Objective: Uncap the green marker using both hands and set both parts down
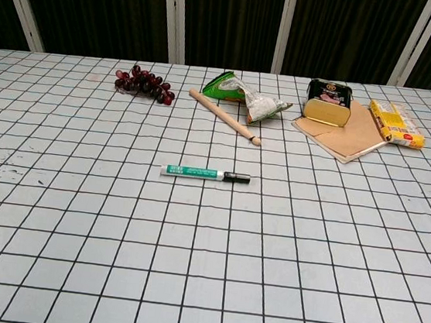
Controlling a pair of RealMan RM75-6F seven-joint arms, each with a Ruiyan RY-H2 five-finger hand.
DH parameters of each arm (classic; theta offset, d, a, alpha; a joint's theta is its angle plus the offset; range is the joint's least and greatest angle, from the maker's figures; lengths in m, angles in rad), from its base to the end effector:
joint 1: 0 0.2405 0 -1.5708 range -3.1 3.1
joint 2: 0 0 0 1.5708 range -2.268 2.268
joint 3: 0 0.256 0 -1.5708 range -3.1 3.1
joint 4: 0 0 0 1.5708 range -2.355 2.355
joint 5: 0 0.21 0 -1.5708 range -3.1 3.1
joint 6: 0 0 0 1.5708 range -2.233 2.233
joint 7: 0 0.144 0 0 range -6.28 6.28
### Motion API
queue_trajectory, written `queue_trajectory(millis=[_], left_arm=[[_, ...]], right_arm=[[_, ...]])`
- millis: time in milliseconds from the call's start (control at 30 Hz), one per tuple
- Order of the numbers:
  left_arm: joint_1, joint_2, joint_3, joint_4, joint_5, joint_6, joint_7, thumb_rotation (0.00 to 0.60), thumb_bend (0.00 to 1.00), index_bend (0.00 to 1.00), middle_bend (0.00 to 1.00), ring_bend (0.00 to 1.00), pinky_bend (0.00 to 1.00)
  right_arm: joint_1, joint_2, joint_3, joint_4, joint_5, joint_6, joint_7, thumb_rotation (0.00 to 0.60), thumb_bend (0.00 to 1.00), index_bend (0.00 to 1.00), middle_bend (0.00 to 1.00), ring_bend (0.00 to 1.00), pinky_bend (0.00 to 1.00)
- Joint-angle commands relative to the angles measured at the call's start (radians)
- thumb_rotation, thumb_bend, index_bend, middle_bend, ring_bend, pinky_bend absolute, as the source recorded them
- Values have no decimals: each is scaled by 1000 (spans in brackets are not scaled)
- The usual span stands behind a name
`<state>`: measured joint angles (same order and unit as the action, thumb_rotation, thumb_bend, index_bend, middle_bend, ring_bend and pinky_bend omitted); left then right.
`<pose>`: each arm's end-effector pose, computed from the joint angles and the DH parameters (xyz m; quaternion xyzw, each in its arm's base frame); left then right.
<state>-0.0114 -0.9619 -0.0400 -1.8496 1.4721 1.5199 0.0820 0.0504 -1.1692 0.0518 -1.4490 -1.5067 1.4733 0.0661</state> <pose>-0.2887 0.1548 0.1908 -0.5709 -0.4072 -0.3690 0.6100 -0.3443 -0.1719 0.1582 0.5945 -0.3860 0.3641 0.6041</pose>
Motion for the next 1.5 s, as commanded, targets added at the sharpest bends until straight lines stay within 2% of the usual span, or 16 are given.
queue_trajectory(millis=[33,433,867,1133,1500], left_arm=[[-6,-4,0,1,2,-6,10,600,427,190,0,0,0],[-3,-5,6,-4,14,4,4,600,427,190,0,0,0],[-58,3,-20,-6,-19,-67,1,600,408,189,0,0,0],[-142,-5,-80,-20,-109,-152,85,600,374,188,0,0,0],[-372,-176,-207,61,-299,-352,213,600,359,223,0,0,0]], right_arm=[[3,1,1,-11,0,-2,-7,600,88,12,0,0,0],[12,2,8,-16,5,-8,5,600,88,12,0,0,0],[22,16,17,-62,32,-31,-34,600,88,12,0,0,0],[48,60,38,-144,60,-66,-66,600,88,12,0,0,0],[86,94,83,-194,127,-106,-116,600,88,12,0,0,0]])
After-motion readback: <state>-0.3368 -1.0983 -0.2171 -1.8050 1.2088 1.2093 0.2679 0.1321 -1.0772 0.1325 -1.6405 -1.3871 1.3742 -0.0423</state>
